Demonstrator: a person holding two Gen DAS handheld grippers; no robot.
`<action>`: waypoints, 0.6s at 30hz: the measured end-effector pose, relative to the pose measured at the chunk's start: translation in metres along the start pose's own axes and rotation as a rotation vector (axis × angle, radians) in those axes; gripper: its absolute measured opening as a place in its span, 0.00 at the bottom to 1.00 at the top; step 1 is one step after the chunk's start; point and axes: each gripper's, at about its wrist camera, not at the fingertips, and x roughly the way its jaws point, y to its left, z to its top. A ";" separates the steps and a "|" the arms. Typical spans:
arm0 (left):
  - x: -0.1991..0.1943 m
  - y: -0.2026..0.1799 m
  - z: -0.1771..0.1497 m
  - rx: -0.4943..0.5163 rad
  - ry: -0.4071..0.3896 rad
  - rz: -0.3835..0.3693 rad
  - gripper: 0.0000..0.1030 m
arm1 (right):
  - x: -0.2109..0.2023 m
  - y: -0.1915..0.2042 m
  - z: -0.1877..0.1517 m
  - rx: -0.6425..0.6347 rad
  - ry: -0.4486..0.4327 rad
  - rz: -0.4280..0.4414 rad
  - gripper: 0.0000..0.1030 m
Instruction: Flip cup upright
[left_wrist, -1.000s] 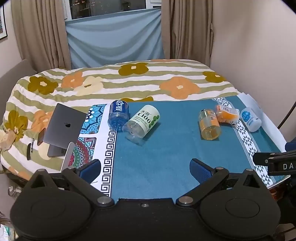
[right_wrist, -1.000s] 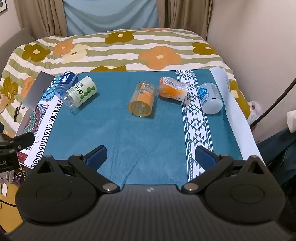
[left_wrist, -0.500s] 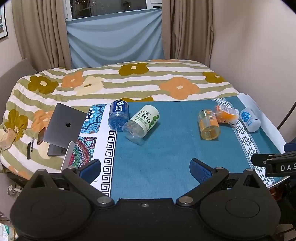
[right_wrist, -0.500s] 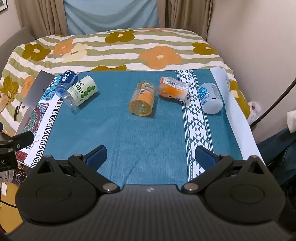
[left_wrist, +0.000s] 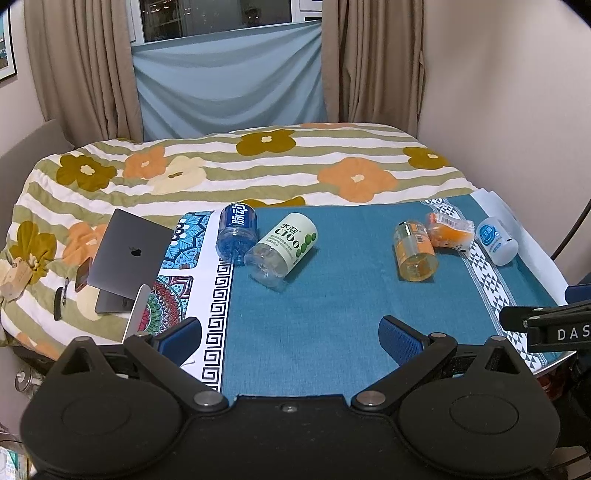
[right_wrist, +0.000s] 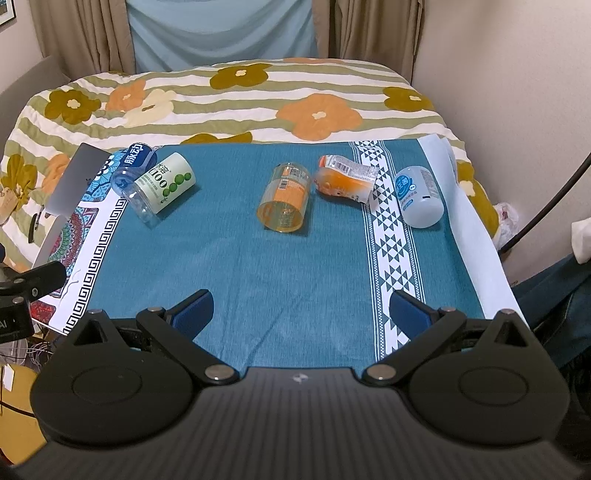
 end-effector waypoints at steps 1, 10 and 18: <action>0.000 0.000 0.000 0.000 0.000 -0.001 1.00 | -0.002 0.000 0.000 0.000 0.001 -0.001 1.00; -0.001 0.002 -0.001 -0.001 0.003 -0.001 1.00 | -0.002 0.001 -0.002 0.020 0.006 -0.003 1.00; -0.001 0.002 -0.001 -0.002 0.003 -0.001 1.00 | -0.002 -0.001 -0.001 0.033 -0.026 0.005 1.00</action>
